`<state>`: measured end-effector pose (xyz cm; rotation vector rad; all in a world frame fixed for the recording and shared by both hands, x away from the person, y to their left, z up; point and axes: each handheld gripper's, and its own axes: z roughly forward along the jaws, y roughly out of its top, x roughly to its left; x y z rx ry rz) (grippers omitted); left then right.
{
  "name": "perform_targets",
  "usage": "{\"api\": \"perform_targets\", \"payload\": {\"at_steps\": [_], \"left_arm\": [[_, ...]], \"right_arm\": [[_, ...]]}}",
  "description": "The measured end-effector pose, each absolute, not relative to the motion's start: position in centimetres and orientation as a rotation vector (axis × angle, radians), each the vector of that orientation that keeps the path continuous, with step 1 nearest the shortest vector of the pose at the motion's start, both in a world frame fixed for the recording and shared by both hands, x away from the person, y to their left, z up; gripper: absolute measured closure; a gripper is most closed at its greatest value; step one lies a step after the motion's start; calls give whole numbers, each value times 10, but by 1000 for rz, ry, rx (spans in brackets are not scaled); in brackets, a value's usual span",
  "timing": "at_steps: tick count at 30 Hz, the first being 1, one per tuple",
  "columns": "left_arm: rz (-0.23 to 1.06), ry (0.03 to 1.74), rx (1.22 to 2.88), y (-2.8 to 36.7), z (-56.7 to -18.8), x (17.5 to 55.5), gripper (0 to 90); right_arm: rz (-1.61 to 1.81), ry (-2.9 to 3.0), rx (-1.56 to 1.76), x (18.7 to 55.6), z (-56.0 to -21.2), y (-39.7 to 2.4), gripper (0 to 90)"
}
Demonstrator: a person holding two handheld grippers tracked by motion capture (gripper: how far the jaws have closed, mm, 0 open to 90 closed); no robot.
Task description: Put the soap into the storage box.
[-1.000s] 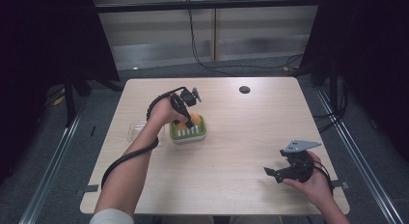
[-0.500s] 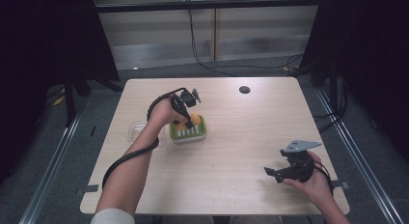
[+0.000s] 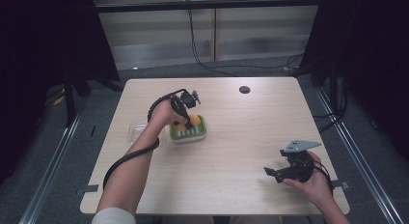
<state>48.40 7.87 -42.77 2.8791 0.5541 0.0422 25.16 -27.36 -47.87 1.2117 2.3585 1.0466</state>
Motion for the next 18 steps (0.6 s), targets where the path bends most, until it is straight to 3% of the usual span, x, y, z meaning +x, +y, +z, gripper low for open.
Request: {"api": "perform_targets", "payload": {"at_steps": [18], "left_arm": [[49,560,2875,77,-433,485,496]], "right_arm": [[1048,2357,1215,252,-479,-274,60]]}}
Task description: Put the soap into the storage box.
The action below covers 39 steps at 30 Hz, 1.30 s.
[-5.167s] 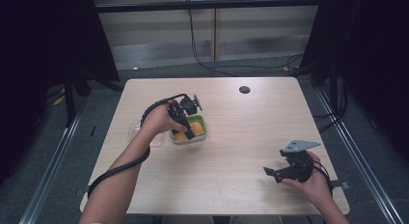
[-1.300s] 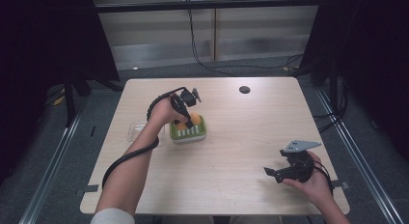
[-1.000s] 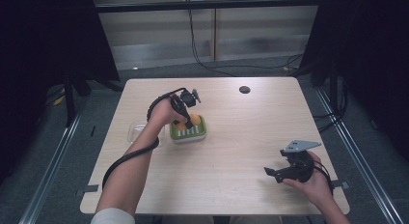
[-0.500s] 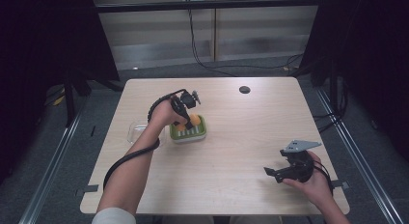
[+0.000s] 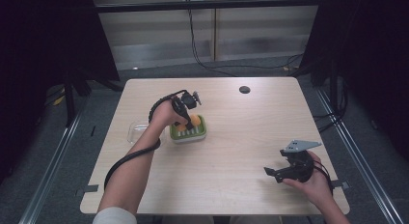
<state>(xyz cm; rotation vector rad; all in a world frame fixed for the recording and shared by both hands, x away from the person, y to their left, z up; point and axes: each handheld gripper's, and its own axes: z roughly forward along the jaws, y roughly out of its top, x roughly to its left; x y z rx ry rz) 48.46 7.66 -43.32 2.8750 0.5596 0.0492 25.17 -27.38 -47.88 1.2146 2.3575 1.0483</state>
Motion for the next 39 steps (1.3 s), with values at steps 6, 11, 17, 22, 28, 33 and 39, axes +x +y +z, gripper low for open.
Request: {"api": "perform_targets", "payload": {"at_steps": [6,11,17,22,28,33,39], "left_arm": [[44,554,2879,77,-435,486,496],[49,560,2870,77,-437,486,496],[50,570,2870,77,-439,486,496],[39,541,2901,78,-440,488,495],[31,577,2877,80,-443,488,495],[46,575,2882,81,-446,488,495],[25,576,2887,80,-446,488,495]], "right_arm": [[1047,2359,1214,252,-479,-273,60],[1048,2359,1217,251,-479,-274,60],[1050,2360,1212,251,-479,-273,60],[1047,2358,1211,252,-479,-274,60],[1049,2361,1211,251,-479,-273,60],[1048,2362,1208,251,-479,-273,60],[1045,2365,1202,252,-480,-273,60]]}}
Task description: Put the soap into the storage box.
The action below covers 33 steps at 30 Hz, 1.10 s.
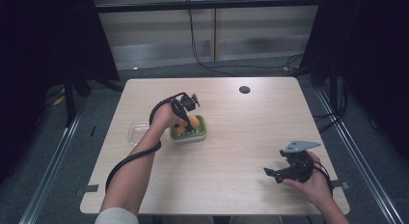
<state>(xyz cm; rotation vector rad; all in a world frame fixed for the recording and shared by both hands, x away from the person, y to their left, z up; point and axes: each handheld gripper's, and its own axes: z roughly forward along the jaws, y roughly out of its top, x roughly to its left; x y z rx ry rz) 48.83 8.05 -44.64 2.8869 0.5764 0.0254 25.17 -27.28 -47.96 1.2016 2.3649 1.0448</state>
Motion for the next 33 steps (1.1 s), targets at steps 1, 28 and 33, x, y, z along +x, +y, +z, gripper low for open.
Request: {"api": "perform_targets", "payload": {"at_steps": [1,28,33], "left_arm": [[21,570,2894,81,-446,489,495],[27,614,2870,81,-454,489,491],[22,630,2855,82,-452,489,484]], "right_arm": [[1046,2364,1202,252,-479,-273,60],[1047,2365,1202,252,-479,-273,60],[1045,2366,1202,252,-480,-273,60]]}}
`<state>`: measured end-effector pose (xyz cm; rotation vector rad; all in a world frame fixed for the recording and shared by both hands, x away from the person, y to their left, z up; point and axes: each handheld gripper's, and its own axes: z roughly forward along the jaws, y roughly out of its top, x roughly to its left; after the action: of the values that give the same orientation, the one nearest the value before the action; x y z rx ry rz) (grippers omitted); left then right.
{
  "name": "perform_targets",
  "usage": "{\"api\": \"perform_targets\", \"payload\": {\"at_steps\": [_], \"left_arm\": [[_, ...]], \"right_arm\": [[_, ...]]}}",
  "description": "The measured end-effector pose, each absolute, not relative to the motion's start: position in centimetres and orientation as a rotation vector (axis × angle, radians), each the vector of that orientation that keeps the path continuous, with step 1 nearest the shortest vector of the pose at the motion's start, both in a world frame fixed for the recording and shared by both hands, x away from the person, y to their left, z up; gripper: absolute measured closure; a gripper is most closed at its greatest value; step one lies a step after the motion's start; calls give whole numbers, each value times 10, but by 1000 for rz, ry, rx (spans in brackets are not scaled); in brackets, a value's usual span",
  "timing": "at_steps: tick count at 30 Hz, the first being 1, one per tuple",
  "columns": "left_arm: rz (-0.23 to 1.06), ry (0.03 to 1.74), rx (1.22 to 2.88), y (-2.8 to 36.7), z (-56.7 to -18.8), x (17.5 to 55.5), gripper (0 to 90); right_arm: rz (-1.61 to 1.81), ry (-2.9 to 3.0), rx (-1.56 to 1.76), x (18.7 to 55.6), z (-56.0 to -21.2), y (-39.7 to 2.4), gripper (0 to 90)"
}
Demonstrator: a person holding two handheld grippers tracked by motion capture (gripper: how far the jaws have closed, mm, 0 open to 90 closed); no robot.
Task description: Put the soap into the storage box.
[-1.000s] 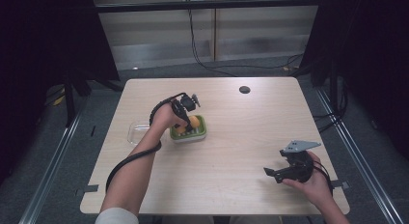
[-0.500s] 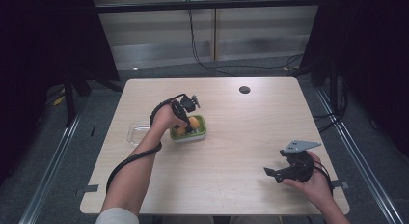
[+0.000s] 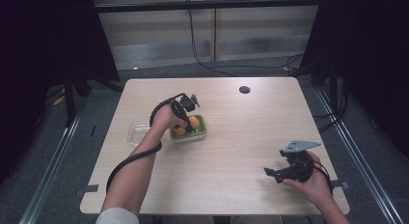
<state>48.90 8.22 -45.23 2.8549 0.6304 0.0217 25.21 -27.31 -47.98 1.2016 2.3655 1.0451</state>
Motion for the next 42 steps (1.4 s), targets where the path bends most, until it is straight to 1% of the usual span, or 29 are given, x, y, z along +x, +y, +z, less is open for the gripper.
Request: {"api": "perform_targets", "payload": {"at_steps": [5,7,10,12,16,17,18,23,24,26,27,28,29,31,32,34,36,37,38,40,42], "left_arm": [[22,618,2848,83,-446,491,477],[23,655,2811,83,-444,489,474],[27,634,2827,84,-439,489,462],[12,677,2793,84,-436,488,458],[17,660,2810,85,-432,486,439],[10,673,2788,85,-431,485,431],[35,664,2787,85,-429,484,426],[37,666,2764,85,-423,480,386],[37,666,2764,85,-423,480,364],[21,665,2754,85,-420,478,358],[42,661,2741,85,-420,477,342],[38,649,2752,85,-419,477,316],[15,646,2752,85,-418,476,316],[35,643,2738,85,-417,474,300],[11,654,2743,85,-416,473,288],[13,665,2719,85,-418,471,233],[22,663,2716,85,-418,469,233],[18,646,2728,85,-417,468,221],[15,670,2711,85,-418,465,216],[5,630,2724,85,-417,465,208],[17,643,2714,85,-417,461,191]], "right_arm": [[1049,2367,1199,252,-480,-273,60],[1046,2366,1205,252,-479,-273,60],[1049,2366,1203,251,-479,-273,60],[1046,2363,1204,251,-479,-273,60],[1049,2362,1204,252,-479,-273,60],[1051,2365,1203,252,-479,-273,60],[1050,2365,1201,252,-479,-272,60],[1053,2371,1201,251,-479,-272,60],[1053,2371,1201,251,-479,-272,60],[1051,2365,1204,251,-479,-272,60],[1048,2365,1205,251,-479,-272,60],[1050,2365,1207,251,-479,-272,60],[1050,2365,1207,251,-479,-272,60],[1049,2368,1202,251,-479,-272,60],[1048,2367,1205,251,-479,-272,60],[1045,2366,1207,251,-479,-271,60],[1045,2365,1207,251,-479,-271,60],[1043,2365,1208,251,-479,-271,60],[1042,2366,1205,251,-479,-271,60],[1041,2366,1204,251,-479,-271,60],[1044,2366,1198,251,-479,-271,60]]}}
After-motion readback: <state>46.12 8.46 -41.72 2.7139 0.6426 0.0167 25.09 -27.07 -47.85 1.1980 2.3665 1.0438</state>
